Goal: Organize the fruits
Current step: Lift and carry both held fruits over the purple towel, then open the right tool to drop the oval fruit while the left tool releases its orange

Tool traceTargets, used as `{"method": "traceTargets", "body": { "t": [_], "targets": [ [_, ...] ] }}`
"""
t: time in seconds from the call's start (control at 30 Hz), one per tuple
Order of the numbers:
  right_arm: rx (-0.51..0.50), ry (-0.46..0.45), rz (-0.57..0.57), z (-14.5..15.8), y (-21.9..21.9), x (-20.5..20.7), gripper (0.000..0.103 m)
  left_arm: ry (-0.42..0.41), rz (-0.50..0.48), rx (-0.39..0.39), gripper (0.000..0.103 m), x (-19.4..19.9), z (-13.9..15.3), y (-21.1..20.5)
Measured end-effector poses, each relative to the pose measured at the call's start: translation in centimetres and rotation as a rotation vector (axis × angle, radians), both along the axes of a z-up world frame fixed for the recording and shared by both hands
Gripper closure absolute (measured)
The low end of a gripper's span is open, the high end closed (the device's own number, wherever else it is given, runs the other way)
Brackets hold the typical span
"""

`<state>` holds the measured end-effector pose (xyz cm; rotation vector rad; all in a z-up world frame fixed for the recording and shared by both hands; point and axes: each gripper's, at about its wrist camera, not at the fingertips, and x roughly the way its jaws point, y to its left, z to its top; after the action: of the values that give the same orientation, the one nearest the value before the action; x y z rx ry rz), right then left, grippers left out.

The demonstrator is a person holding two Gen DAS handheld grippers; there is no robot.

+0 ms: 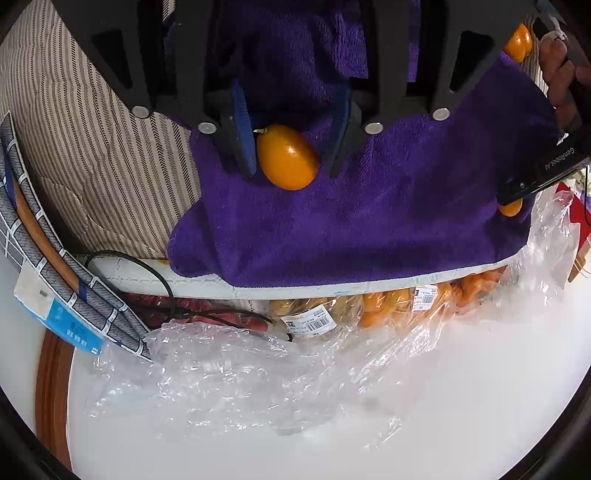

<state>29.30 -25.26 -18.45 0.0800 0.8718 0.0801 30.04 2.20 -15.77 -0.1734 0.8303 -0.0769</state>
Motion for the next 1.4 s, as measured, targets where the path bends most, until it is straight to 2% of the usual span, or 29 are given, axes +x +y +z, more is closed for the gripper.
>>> {"method": "traceTargets", "body": {
  "t": [0.2,0.27,0.4,0.57,0.8,0.93,1.1,1.23,1.4],
  "targets": [
    [0.006,-0.024,-0.011,0.6,0.0,-0.4,0.053,0.003,0.003,0.003,0.07,-0.1,0.0,0.0],
    [-0.013,-0.051,-0.024,1.0,0.0,-0.8,0.047,0.004,0.002,0.003,0.07,-0.1,0.0,0.0],
    [-0.025,-0.082,-0.028,1.4,-0.1,-1.3,0.046,-0.002,-0.004,-0.025,0.066,-0.3,0.2,0.2],
    [-0.009,-0.072,-0.012,1.6,-0.1,-1.6,0.046,-0.021,-0.002,-0.046,0.063,-0.7,0.6,0.3],
    [0.005,-0.131,-0.068,3.2,-0.9,-2.2,0.046,-0.139,0.014,-0.037,0.063,-2.2,2.3,0.4],
    [0.025,-0.126,-0.101,5.2,-1.6,-2.7,0.046,-0.222,0.022,-0.006,0.063,-3.2,3.4,0.1],
    [0.082,-0.091,-0.075,6.9,-2.4,-5.1,0.048,-0.288,0.025,-0.02,0.063,-4.2,4.6,0.0],
    [0.016,-0.095,-0.073,7.6,-1.8,-8.2,0.049,-0.285,-0.03,-0.064,0.063,-4.7,5.7,-0.3],
    [-0.051,-0.091,-0.057,8.7,-1.1,-12.7,0.049,-0.318,-0.029,-0.026,0.063,-6.3,8.9,-1.0]
  ]
}}
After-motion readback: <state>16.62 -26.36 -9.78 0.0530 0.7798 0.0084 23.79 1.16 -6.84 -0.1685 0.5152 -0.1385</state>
